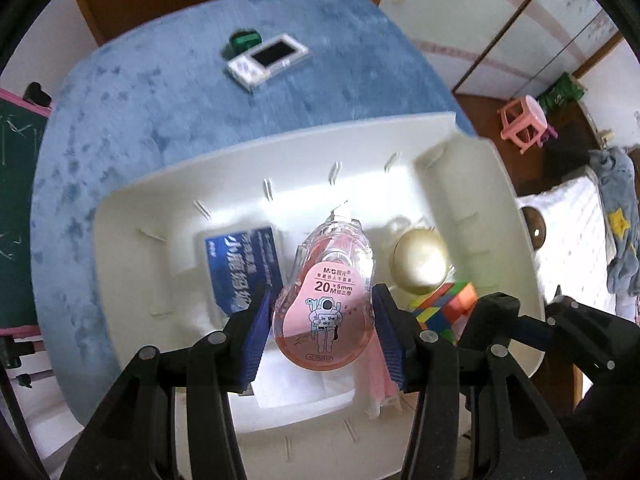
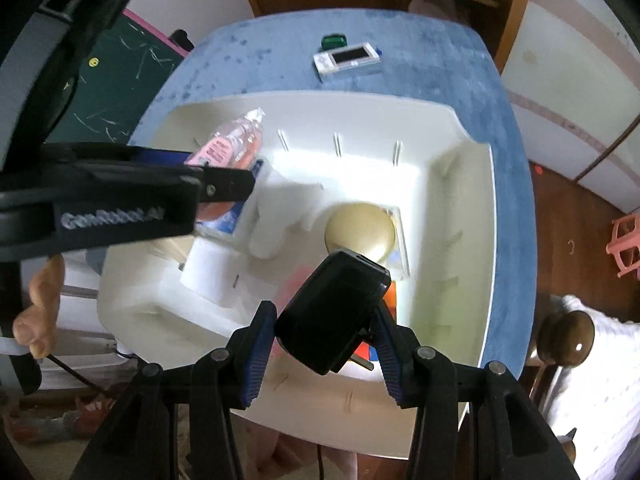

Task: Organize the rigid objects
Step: 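Carry the tape dispenser and black charger with both tools over the tray, then lower the tape dispenser and charger into the tray and open both tools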

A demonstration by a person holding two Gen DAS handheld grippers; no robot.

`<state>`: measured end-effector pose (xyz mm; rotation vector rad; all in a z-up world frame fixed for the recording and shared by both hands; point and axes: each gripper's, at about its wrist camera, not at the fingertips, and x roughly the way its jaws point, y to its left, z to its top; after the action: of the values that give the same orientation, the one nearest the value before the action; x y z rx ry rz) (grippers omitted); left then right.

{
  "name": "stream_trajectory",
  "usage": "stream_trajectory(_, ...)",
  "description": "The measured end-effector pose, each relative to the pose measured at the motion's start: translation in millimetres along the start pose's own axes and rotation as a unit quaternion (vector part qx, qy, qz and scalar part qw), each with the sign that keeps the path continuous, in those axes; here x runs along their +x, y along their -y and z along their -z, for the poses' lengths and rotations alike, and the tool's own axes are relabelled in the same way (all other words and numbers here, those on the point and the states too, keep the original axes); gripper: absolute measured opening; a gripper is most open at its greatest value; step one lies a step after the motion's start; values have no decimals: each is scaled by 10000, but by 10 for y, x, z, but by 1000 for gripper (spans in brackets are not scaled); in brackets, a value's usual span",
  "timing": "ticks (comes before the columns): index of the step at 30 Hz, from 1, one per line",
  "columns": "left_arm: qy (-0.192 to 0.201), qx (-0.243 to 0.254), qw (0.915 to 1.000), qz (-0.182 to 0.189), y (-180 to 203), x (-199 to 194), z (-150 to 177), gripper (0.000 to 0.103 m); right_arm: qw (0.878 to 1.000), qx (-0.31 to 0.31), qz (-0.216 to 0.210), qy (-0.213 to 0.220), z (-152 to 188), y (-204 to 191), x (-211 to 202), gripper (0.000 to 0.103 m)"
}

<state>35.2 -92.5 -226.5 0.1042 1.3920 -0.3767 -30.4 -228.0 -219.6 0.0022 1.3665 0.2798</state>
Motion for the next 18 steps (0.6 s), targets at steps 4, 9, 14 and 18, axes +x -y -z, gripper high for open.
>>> stream_trajectory(4,-145,140,9998,-4,42,133,36,53,9997,145,-86,-159,21,32,110,49)
stream_trajectory(9,-270,191,9994,-44,53,218,72,54,9991,253,-51,-349,42,65,232,53)
stream_trajectory(14,-313,134,9994,-42,33,190,90,62,9996,213,-8,-192,26,68,154,65)
stream_trajectory(18,-284,138,9995,-16,21,123,107,71,9997,218,-14,-124,-1,72,102,65)
